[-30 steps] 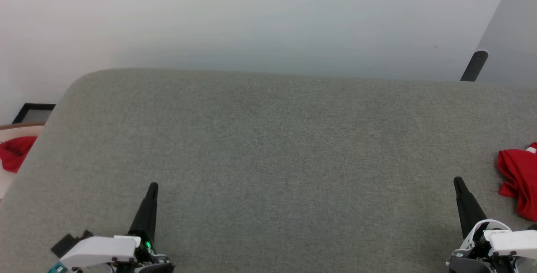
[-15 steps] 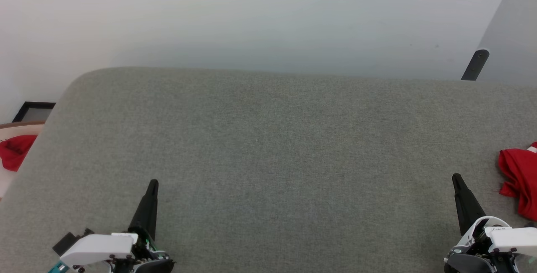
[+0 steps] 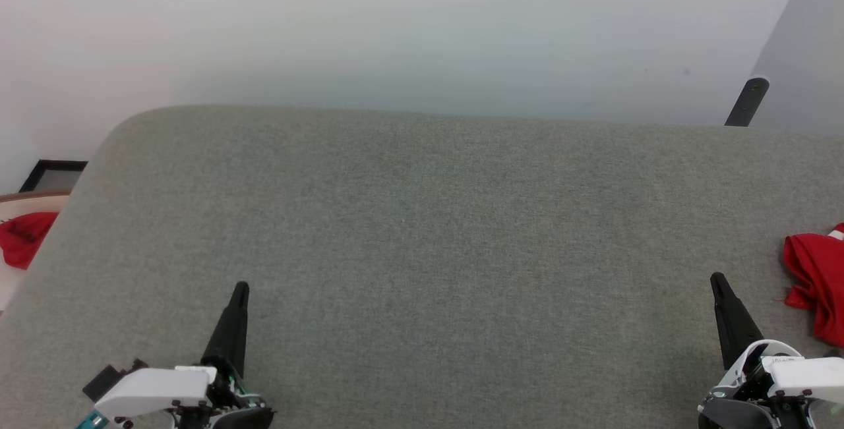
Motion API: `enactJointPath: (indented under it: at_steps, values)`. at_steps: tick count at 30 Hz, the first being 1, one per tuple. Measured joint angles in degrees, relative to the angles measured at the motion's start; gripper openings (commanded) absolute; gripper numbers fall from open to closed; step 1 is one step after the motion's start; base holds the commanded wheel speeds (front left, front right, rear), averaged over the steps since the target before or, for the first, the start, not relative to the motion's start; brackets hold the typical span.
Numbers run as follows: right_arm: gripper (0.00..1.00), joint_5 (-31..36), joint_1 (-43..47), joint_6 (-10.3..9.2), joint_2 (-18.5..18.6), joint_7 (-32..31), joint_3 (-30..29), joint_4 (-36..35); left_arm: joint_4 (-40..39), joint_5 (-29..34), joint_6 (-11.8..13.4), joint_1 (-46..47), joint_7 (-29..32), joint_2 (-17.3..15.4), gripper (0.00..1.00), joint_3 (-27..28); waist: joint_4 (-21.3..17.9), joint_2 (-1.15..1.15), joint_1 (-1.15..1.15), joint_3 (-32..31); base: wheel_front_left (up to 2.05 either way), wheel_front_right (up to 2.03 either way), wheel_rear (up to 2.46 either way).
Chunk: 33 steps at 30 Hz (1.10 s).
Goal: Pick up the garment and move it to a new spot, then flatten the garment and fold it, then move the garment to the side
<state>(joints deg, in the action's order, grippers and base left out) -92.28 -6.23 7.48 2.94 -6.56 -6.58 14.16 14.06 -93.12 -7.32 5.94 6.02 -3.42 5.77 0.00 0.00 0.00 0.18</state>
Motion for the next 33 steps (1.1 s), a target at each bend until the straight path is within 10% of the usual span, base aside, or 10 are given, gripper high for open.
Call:
enactJointPath:
  at_steps: [33]
  values:
    - [0.0,0.0,0.0,0.0,0.0,0.0,0.0,0.0,0.0,0.3,0.0,0.0,0.1,0.2,0.0,0.3,0.0,0.0,0.0,0.0,0.0,0.0,0.0]
